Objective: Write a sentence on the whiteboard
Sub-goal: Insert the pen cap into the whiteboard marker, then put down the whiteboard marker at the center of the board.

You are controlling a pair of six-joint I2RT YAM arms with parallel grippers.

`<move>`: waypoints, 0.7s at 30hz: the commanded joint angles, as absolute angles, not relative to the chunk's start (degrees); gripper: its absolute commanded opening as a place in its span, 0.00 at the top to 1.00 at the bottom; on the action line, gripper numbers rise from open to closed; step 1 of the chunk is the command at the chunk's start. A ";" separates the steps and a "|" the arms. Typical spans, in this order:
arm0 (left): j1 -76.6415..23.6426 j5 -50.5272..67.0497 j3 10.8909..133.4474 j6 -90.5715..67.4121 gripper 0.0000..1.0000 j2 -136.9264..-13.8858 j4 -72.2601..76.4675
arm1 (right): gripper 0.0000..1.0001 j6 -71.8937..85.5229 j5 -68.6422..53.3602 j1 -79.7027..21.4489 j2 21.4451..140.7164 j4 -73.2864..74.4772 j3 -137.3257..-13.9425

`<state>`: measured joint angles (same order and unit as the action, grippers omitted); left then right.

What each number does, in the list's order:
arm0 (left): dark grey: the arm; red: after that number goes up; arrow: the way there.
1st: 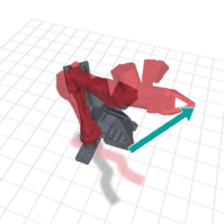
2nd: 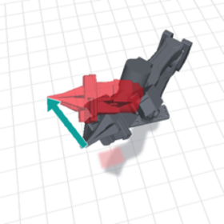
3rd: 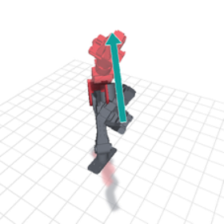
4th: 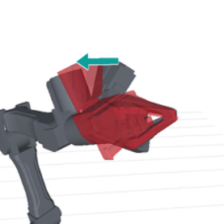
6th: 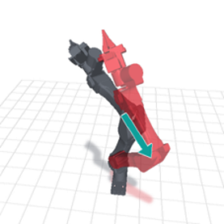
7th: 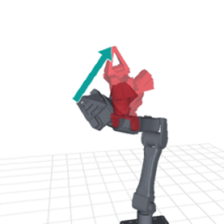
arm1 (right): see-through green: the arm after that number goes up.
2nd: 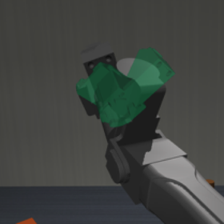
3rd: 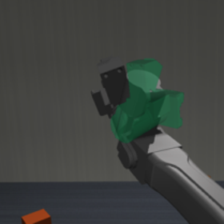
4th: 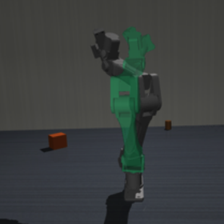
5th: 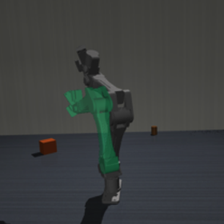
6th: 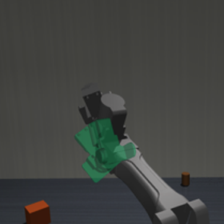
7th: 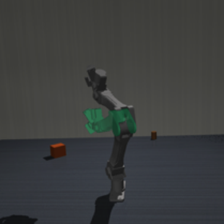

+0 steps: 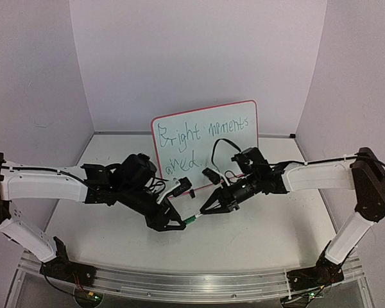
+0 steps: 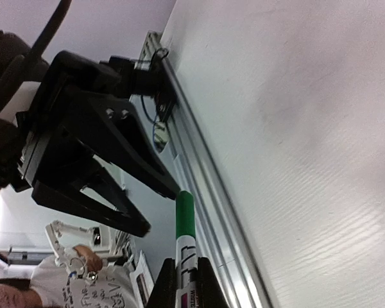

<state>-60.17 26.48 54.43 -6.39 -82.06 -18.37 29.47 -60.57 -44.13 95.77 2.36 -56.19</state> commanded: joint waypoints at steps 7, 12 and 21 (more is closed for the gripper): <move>-49.77 10.80 45.30 -16.96 0.24 -72.97 -13.01 | 0.97 31.11 -40.35 -39.55 97.37 -1.49 -56.04; -46.13 8.28 46.49 -20.25 0.22 -75.93 -13.77 | 0.88 31.05 -35.76 -38.66 100.16 -1.48 -56.66; -41.13 7.40 46.92 -23.46 0.21 -79.95 -11.61 | 0.40 29.19 -27.16 -34.27 98.74 1.44 -55.83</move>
<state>-43.70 8.89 45.30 -21.33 -78.64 -14.10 30.97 -33.51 -36.63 100.39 0.15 -55.35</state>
